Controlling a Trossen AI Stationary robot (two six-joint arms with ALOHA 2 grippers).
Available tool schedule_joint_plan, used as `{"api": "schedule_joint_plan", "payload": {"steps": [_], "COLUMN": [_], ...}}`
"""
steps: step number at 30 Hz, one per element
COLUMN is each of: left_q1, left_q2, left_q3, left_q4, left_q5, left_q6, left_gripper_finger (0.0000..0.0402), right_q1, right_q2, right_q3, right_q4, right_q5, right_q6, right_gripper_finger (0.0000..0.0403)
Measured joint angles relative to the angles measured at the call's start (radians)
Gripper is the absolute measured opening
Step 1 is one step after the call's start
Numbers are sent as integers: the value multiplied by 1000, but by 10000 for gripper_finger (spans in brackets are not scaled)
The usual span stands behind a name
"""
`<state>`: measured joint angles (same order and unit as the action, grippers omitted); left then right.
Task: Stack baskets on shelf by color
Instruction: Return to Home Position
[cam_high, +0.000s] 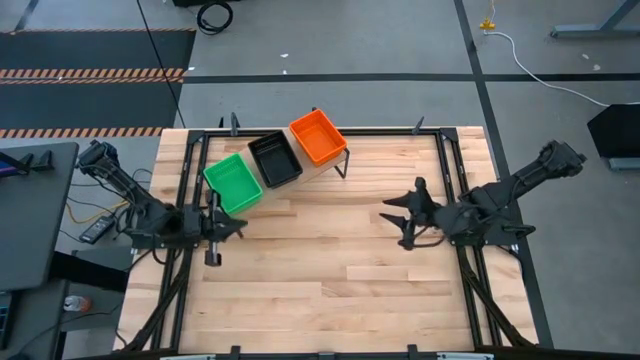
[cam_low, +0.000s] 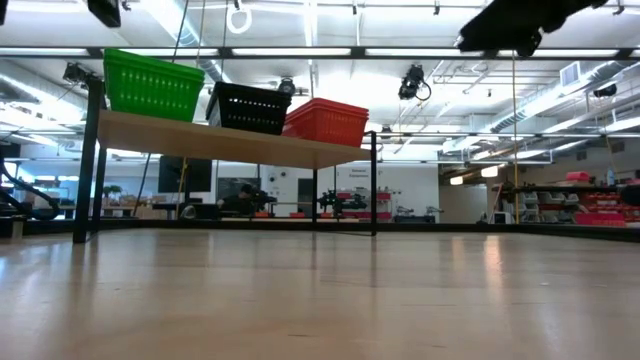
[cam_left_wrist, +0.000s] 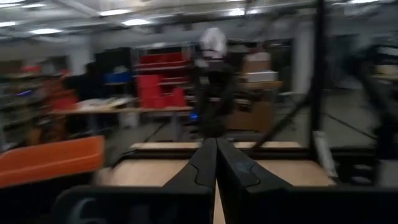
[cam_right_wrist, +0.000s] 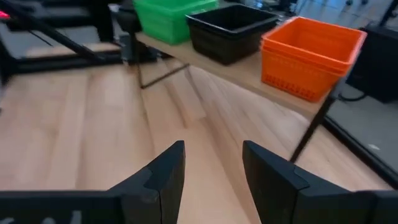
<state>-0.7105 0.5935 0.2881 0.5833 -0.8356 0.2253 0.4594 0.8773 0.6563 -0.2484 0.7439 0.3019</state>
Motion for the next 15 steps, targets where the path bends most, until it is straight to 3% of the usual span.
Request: {"api": "schedule_joint_plan", "payload": {"steps": [2,5,15], "left_q1": [1,-15,-101], "left_q2": [-18,-46,-191], "left_q3": [0,0,0], "left_q4": [-21,-85,-290], "left_q5": [-52,-38,-70], "left_q6": [-13,-44,-67], "left_gripper_finger": [9,4,4], "right_q1": [-19,-21,93], "right_q2": [20,27,-84], "right_q3": [0,-1,-1], "right_q4": [-5,-39,-81], "right_q5": [-2,-8,6], "right_q6": [-10,-16,35], "right_gripper_finger": [167,167,165]}}
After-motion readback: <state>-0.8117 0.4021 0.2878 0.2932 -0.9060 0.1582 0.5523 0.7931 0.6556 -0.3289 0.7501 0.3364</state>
